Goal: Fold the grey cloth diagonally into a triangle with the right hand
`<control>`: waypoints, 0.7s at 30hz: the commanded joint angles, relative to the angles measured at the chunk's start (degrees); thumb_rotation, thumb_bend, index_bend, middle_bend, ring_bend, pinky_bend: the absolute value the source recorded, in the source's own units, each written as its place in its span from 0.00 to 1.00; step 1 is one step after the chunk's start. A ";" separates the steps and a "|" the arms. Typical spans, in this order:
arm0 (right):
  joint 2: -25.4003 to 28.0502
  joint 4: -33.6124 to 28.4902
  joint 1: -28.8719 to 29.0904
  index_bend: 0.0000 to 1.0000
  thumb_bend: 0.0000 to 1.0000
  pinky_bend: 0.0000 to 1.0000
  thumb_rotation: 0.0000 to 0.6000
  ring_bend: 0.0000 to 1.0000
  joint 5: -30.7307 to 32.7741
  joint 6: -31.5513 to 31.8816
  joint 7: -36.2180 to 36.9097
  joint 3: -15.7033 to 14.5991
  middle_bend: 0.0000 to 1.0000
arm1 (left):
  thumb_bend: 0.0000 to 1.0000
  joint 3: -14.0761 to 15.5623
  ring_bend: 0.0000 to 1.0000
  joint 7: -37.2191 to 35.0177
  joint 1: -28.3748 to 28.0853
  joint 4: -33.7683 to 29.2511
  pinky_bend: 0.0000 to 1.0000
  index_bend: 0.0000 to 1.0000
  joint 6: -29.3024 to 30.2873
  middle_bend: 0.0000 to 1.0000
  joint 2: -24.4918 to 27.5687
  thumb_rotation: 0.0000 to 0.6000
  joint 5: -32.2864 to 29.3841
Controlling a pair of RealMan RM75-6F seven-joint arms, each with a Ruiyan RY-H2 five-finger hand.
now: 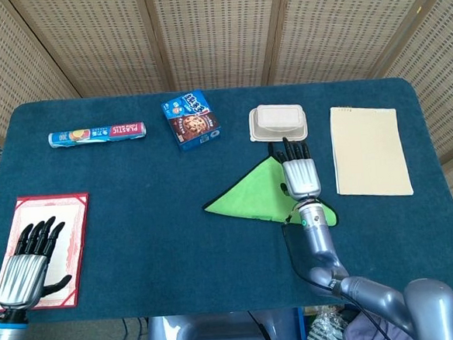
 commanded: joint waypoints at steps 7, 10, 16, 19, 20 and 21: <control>7.79 -13.36 -6.55 0.18 0.26 0.00 1.00 0.00 -3.88 6.10 -1.44 -5.62 0.00 | 0.13 0.00 0.00 -0.77 -0.16 0.14 0.00 0.00 -0.62 0.00 0.13 1.00 -0.40; 11.76 -19.11 -9.56 0.18 0.22 0.00 1.00 0.00 -6.92 9.41 -1.09 -8.39 0.00 | 0.13 0.21 0.00 -1.26 -0.17 0.02 0.00 0.00 -0.87 0.00 0.28 1.00 -0.37; 19.35 -27.89 -16.41 0.16 0.11 0.00 1.00 0.00 -13.94 17.86 1.58 -13.66 0.00 | 0.13 0.72 0.00 -2.09 -0.14 -0.28 0.00 0.00 -0.84 0.00 0.62 1.00 0.40; 22.44 -30.61 -19.59 0.13 0.07 0.00 1.00 0.00 -16.44 21.84 3.18 -15.38 0.00 | 0.13 0.83 0.00 -2.28 -0.11 -0.44 0.00 0.00 -0.61 0.00 0.73 1.00 0.78; 23.24 -31.20 -20.49 0.12 0.05 0.00 1.00 0.00 -17.14 23.03 3.60 -15.83 0.00 | 0.13 0.82 0.00 -2.30 -0.07 -0.49 0.00 0.00 -0.42 0.00 0.75 1.00 0.91; 24.42 -31.93 -21.74 0.11 0.03 0.00 1.00 0.00 -18.10 24.60 4.21 -16.50 0.00 | 0.13 0.85 0.00 -2.33 0.03 -0.59 0.00 0.00 -0.12 0.00 0.79 1.00 1.11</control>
